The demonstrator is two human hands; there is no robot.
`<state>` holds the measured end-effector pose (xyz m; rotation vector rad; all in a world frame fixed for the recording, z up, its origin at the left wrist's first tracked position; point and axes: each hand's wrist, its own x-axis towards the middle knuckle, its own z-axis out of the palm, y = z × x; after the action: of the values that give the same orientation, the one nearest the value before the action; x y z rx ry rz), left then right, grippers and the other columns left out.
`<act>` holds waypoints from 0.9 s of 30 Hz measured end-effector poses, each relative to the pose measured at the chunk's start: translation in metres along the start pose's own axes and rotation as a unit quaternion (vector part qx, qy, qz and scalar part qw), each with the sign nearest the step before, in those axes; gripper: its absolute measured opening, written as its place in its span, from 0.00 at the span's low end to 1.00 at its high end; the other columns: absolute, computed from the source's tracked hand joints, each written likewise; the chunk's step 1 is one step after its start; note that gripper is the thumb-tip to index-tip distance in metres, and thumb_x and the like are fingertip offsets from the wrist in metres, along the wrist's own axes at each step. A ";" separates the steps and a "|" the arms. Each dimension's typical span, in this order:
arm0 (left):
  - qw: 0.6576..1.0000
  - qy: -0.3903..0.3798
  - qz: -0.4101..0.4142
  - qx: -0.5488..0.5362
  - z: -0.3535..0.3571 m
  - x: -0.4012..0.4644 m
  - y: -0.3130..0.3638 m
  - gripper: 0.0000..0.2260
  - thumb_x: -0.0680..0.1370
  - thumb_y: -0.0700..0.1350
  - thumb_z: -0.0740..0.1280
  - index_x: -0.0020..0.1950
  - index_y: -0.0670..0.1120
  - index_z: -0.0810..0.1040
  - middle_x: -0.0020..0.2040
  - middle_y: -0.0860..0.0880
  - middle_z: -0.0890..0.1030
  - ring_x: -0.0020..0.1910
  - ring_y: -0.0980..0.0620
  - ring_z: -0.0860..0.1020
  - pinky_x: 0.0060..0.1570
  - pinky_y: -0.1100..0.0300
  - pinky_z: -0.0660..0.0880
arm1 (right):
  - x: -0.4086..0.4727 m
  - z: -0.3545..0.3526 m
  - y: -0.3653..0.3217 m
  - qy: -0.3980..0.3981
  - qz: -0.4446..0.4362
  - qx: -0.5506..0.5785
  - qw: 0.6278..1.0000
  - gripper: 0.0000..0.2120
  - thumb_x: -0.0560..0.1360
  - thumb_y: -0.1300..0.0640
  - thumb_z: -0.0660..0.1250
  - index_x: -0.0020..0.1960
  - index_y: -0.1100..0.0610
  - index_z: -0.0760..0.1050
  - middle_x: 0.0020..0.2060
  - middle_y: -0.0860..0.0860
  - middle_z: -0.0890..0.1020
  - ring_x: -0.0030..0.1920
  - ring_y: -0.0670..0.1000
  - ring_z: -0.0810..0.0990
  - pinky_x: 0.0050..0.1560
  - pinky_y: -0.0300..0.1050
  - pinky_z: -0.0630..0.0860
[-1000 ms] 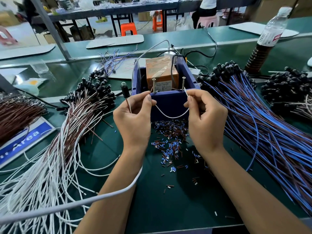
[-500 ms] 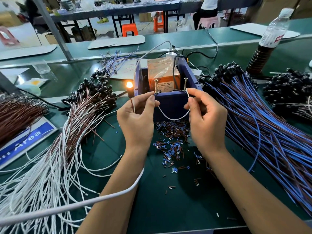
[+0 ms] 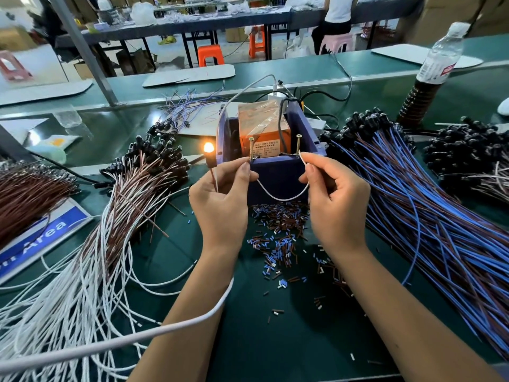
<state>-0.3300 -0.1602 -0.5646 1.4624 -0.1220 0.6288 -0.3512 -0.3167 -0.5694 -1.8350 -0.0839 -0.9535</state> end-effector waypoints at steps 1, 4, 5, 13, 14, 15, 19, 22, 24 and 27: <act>1.000 0.005 0.001 0.000 0.000 0.000 0.000 0.04 0.80 0.38 0.72 0.51 0.42 0.86 0.38 0.47 0.87 0.31 0.60 0.78 0.39 0.65 0.74 | 0.000 0.000 0.001 0.000 0.003 0.003 1.000 0.10 0.83 0.64 0.66 0.61 0.60 0.84 0.42 0.48 0.85 0.39 0.42 0.82 0.41 0.35 0.75; 0.999 0.043 0.009 -0.003 0.002 -0.004 0.002 0.05 0.79 0.39 0.71 0.47 0.47 0.86 0.37 0.49 0.86 0.30 0.59 0.77 0.39 0.61 0.73 | 0.000 -0.001 0.002 -0.003 0.027 0.030 0.999 0.10 0.84 0.62 0.65 0.61 0.58 0.84 0.39 0.47 0.84 0.35 0.45 0.80 0.37 0.38 0.74; 0.998 0.055 0.014 -0.005 0.003 -0.007 0.004 0.05 0.79 0.39 0.71 0.47 0.48 0.85 0.36 0.50 0.86 0.30 0.58 0.76 0.38 0.61 0.73 | -0.001 -0.002 0.002 -0.004 0.033 0.039 0.999 0.10 0.84 0.61 0.65 0.60 0.58 0.84 0.38 0.46 0.83 0.33 0.46 0.79 0.35 0.40 0.74; 0.989 -0.103 -0.048 -0.094 0.049 -0.020 0.033 0.04 0.78 0.43 0.71 0.47 0.44 0.86 0.35 0.47 0.85 0.24 0.58 0.69 0.27 0.67 0.66 | -0.001 -0.039 0.000 0.052 0.088 0.099 0.990 0.08 0.83 0.63 0.66 0.55 0.55 0.84 0.35 0.49 0.82 0.31 0.48 0.76 0.33 0.43 0.73; 0.982 -0.146 -0.061 -0.099 0.063 -0.022 0.039 0.04 0.78 0.43 0.71 0.47 0.45 0.86 0.35 0.47 0.85 0.24 0.58 0.68 0.27 0.67 0.65 | -0.001 -0.052 0.002 0.070 0.104 0.114 0.985 0.09 0.83 0.62 0.66 0.55 0.54 0.84 0.35 0.50 0.82 0.30 0.49 0.75 0.31 0.44 0.72; 0.974 -0.187 -0.075 -0.101 0.078 -0.023 0.046 0.04 0.78 0.43 0.71 0.47 0.45 0.86 0.36 0.46 0.85 0.25 0.58 0.68 0.26 0.68 0.65 | -0.001 -0.066 0.003 0.087 0.118 0.130 0.981 0.09 0.83 0.62 0.66 0.54 0.54 0.84 0.35 0.50 0.83 0.29 0.49 0.74 0.29 0.42 0.71; 0.915 -0.355 -0.161 -0.106 0.150 -0.028 0.076 0.06 0.81 0.40 0.69 0.50 0.39 0.84 0.39 0.43 0.84 0.22 0.57 0.64 0.23 0.67 0.61 | 0.008 -0.136 0.009 0.170 0.154 0.156 0.961 0.10 0.82 0.61 0.66 0.53 0.52 0.85 0.34 0.50 0.82 0.28 0.47 0.73 0.26 0.38 0.68; 0.879 -0.446 -0.165 -0.040 0.199 -0.035 0.099 0.11 0.85 0.41 0.63 0.51 0.37 0.83 0.42 0.40 0.84 0.23 0.57 0.63 0.24 0.66 0.60 | 0.026 -0.190 0.014 0.250 0.189 0.122 0.942 0.12 0.81 0.64 0.63 0.55 0.54 0.84 0.35 0.48 0.83 0.28 0.45 0.74 0.25 0.38 0.69; 0.854 -0.496 -0.156 0.010 0.226 -0.040 0.112 0.16 0.87 0.45 0.59 0.54 0.36 0.83 0.46 0.39 0.84 0.26 0.55 0.64 0.27 0.63 0.60 | 0.035 -0.224 0.015 0.300 0.207 0.057 0.929 0.14 0.80 0.64 0.64 0.61 0.55 0.83 0.40 0.43 0.85 0.31 0.45 0.78 0.30 0.41 0.75; 0.815 -0.553 -0.168 0.050 0.255 -0.045 0.128 0.21 0.88 0.50 0.54 0.59 0.38 0.82 0.52 0.38 0.81 0.33 0.53 0.69 0.33 0.59 0.65 | 0.039 -0.263 0.018 0.304 0.187 -0.151 0.922 0.23 0.78 0.57 0.66 0.73 0.49 0.76 0.68 0.50 0.73 0.54 0.50 0.82 0.60 0.48 0.80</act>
<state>-0.3527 -0.4185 -0.4378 1.7362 -0.7239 -0.5851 -0.4656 -0.5512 -0.5149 -1.6523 0.8082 -1.2589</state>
